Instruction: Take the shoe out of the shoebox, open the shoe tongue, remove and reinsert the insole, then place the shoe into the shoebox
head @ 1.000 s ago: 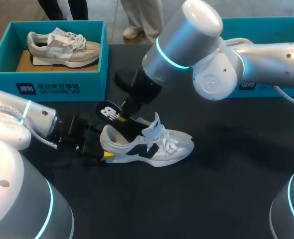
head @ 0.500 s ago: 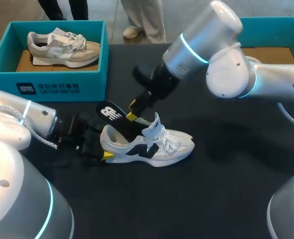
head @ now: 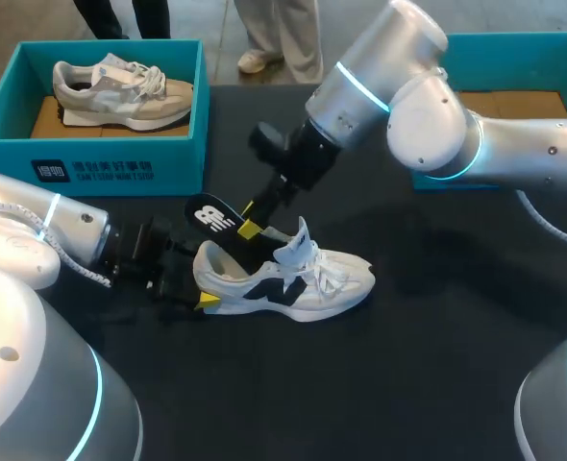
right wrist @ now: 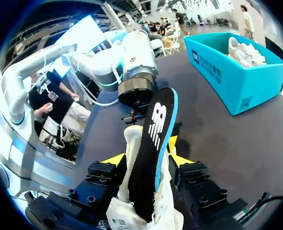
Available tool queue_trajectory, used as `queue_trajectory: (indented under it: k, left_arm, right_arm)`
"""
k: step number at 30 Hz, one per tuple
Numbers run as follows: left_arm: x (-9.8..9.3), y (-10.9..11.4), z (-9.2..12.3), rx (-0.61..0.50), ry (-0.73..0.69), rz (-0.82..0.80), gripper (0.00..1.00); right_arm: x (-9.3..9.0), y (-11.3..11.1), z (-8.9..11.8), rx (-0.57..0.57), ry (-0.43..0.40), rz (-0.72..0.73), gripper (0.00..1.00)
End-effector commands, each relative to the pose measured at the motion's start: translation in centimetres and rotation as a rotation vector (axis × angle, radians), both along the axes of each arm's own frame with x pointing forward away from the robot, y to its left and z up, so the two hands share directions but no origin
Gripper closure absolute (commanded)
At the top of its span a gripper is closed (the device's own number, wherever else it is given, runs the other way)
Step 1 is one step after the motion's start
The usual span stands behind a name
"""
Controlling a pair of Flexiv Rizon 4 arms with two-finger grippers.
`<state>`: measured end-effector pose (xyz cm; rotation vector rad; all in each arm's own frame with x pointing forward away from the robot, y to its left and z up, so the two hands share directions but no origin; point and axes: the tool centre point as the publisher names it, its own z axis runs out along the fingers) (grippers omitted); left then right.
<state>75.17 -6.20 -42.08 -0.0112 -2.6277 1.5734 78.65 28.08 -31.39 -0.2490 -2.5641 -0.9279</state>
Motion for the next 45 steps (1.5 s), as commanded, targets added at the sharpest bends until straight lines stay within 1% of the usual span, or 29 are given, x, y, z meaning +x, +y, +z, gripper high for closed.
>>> queue_trajectory:
  k: [1, 8, 11, 16, 21, 25, 30, 32, 39, 45]
  left_arm:
    - [0.0, 0.0, -0.1, 0.003, 0.0, 0.0, 1.0]
    - [0.0, 0.0, -0.1, 0.003, 0.0, 0.0, 1.0]
    - [0.0, 0.0, -0.1, 0.003, 0.0, 0.0, 1.0]
    - [0.0, 0.0, -0.1, 0.003, 0.0, 0.0, 1.0]
    - [0.0, 0.0, -0.1, 0.003, 0.0, 0.0, 1.0]
    - [0.0, 0.0, -0.1, 0.003, 0.0, 0.0, 1.0]
    - [0.0, 0.0, -0.1, 0.003, 0.0, 0.0, 1.0]
    - [0.0, 0.0, -0.1, 0.003, 0.0, 0.0, 1.0]
    - [0.0, 0.0, -0.1, 0.003, 0.0, 0.0, 1.0]
    - [0.0, 0.0, -0.1, 0.003, 0.0, 0.0, 1.0]
  right_arm:
    - [0.3, 0.7, -0.5, -0.007, 0.024, 0.014, 0.51]
    - [-0.3, 1.1, -0.6, -0.013, 0.051, 0.025, 0.53]
    - [-0.5, 1.3, -0.8, -0.012, 0.064, -0.002, 0.55]
    - [-0.8, 1.7, -1.2, -0.013, 0.092, -0.051, 0.62]
    - [-1.4, 2.1, -1.7, 0.001, 0.119, -0.075, 0.62]
    - [-1.5, 2.4, -2.0, 0.005, 0.127, -0.082, 0.66]
    - [-1.5, 2.6, -2.0, 0.003, 0.126, -0.085, 0.74]
    - [-1.3, 2.5, -1.9, 0.002, 0.123, -0.087, 0.74]
    - [-0.7, 2.1, -1.4, -0.002, 0.106, -0.095, 0.71]
    - [-0.5, 2.1, -1.1, -0.002, 0.097, -0.1, 0.75]
